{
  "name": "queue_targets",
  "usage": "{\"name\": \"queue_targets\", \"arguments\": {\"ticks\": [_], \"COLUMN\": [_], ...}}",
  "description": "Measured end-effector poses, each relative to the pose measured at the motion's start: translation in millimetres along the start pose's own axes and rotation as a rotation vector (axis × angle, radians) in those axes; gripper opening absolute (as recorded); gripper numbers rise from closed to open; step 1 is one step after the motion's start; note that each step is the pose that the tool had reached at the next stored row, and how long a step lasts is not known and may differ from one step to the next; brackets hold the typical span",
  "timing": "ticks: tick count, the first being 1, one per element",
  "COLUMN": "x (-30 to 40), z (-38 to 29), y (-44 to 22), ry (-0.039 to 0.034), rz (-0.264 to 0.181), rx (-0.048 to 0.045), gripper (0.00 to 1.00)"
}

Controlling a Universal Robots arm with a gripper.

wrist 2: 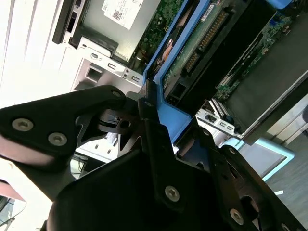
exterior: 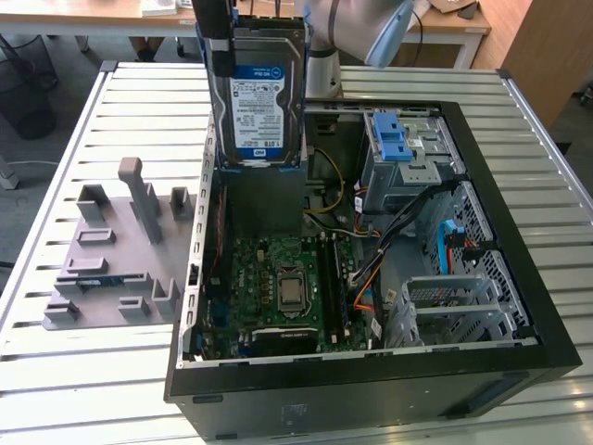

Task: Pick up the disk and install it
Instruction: 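Pick up the disk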

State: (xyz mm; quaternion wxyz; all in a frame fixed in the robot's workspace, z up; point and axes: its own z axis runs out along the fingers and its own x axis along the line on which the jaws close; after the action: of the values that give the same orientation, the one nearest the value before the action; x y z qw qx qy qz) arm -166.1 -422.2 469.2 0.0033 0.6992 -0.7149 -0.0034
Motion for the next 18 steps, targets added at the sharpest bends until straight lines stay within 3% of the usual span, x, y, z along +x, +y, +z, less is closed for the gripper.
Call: {"name": "queue_targets", "arguments": {"ticks": [13, 18], "x": [0.6, 0.5], "z": [0.7, 0.8], "y": [-44.1, -54.8], "ry": [0.0000, 0.0000], "rz": [0.000, 0.000], "rx": [0.0000, 0.0000], "gripper": [0.36, 0.36]}}
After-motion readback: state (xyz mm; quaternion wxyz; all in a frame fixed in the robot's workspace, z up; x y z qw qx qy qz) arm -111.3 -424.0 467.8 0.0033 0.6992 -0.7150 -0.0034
